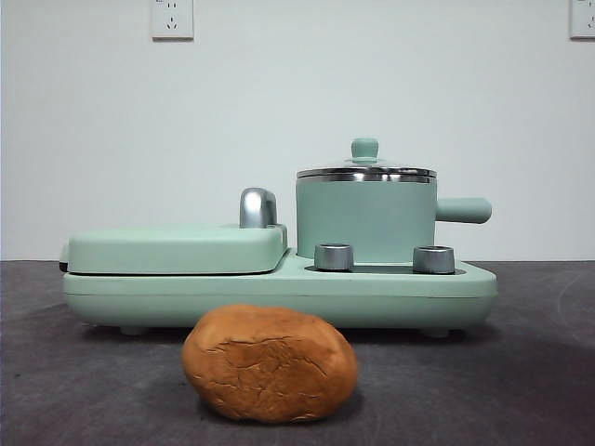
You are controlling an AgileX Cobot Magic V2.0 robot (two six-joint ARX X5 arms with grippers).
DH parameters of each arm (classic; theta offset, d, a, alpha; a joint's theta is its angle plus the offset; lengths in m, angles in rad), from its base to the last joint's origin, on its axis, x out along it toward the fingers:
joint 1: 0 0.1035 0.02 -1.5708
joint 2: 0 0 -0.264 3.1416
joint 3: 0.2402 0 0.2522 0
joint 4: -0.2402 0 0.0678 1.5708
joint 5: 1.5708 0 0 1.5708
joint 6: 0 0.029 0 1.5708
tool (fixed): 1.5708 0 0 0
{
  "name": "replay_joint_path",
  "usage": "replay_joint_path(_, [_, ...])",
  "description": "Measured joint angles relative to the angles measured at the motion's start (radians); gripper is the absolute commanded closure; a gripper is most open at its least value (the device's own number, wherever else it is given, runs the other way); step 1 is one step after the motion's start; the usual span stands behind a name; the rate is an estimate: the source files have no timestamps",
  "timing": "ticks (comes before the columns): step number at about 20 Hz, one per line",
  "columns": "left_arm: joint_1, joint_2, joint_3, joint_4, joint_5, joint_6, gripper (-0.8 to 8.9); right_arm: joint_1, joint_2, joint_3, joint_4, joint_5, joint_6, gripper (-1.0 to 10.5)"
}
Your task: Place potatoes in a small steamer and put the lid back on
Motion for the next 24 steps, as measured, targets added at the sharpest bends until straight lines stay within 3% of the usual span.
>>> replay_joint_path(5, [0.0, 0.0, 0.0, 0.007, 0.0, -0.132, 8.08, 0.0, 0.0, 0.0, 0.068, -0.004, 0.008, 9.3])
replay_joint_path(11, [0.0, 0.0, 0.0, 0.041, 0.0, -0.305, 8.08, 0.0, 0.0, 0.0, 0.128, -0.001, 0.137, 9.3])
replay_joint_path(18, [0.0, 0.0, 0.002, 0.308, 0.048, -0.418, 8.07, 0.0, 0.0, 0.003, 0.315, -0.001, 0.275, 9.3])
replay_joint_path(21, [0.0, 0.0, 0.039, 0.263, 0.08, -0.463, 8.04, 0.0, 0.0, 0.04, 0.24, -0.029, 0.377, 9.3])
replay_joint_path(24, [0.0, 0.019, 0.152, 0.105, 0.08, -0.493, 8.04, 0.0, 0.004, 0.124, 0.113, -0.085, 0.446, 9.3])
